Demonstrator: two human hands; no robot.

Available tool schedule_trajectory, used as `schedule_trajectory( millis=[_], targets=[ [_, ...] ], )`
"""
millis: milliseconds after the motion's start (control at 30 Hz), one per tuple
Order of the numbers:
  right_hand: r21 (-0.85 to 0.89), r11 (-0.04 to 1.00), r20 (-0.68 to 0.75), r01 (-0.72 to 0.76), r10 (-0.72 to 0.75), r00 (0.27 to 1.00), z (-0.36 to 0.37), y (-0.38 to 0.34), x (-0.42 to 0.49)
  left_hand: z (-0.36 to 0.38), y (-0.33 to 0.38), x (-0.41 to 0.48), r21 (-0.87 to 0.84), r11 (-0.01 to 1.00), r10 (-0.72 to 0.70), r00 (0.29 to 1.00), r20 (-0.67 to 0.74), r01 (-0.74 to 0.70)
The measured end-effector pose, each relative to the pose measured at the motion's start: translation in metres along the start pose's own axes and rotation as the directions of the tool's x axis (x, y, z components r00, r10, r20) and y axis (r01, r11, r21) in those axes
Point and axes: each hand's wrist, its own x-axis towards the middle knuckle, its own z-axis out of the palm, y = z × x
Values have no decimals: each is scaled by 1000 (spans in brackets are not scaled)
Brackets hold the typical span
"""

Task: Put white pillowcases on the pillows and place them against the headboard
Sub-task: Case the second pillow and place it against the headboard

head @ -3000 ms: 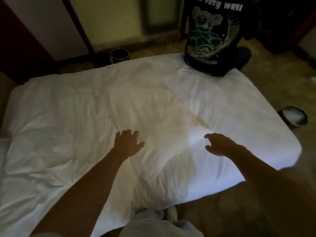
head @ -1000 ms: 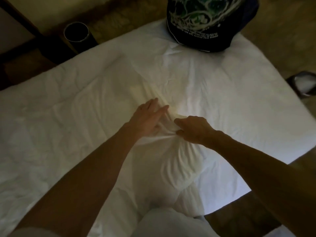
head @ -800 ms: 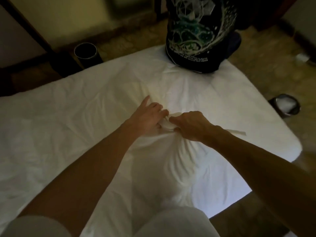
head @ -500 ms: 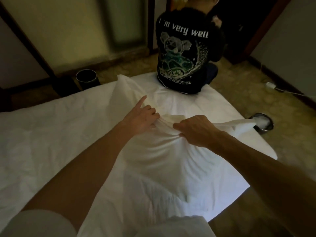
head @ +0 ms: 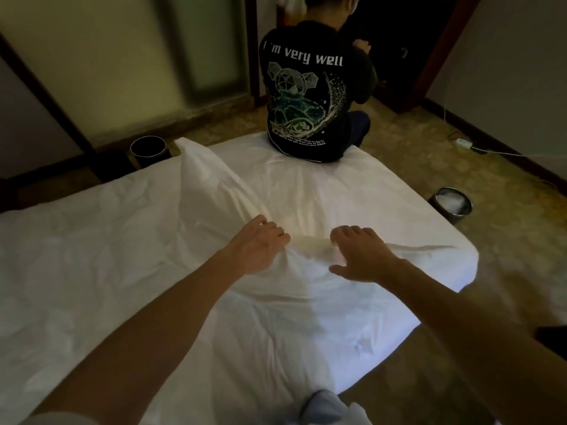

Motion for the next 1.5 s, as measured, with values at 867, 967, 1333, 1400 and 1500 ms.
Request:
schedule_trajectory(
  millis=[867, 967, 1333, 1400, 1500],
  targets=[
    [-56, 984, -93, 169, -174, 980, 16, -52, -34, -32, 17, 12, -49, 995, -60, 919, 390, 85],
    [-48, 990, -155, 131, -137, 978, 25, -48, -44, -33, 19, 20, 162, 985, -4, 928, 371, -61],
    [14, 986, -132, 165, -162, 978, 31, -38, -40, -29, -41, -3, 379, 925, -71, 959, 275, -40],
    [39, 980, -76, 197, -194, 978, 24, -41, -37, -25, -42, -10, 282, 959, -138, 927, 350, 36],
    [120, 976, 33, 183, -188, 982, 12, -50, -32, -17, -38, -23, 251, 960, -186, 955, 231, 126]
  ],
)
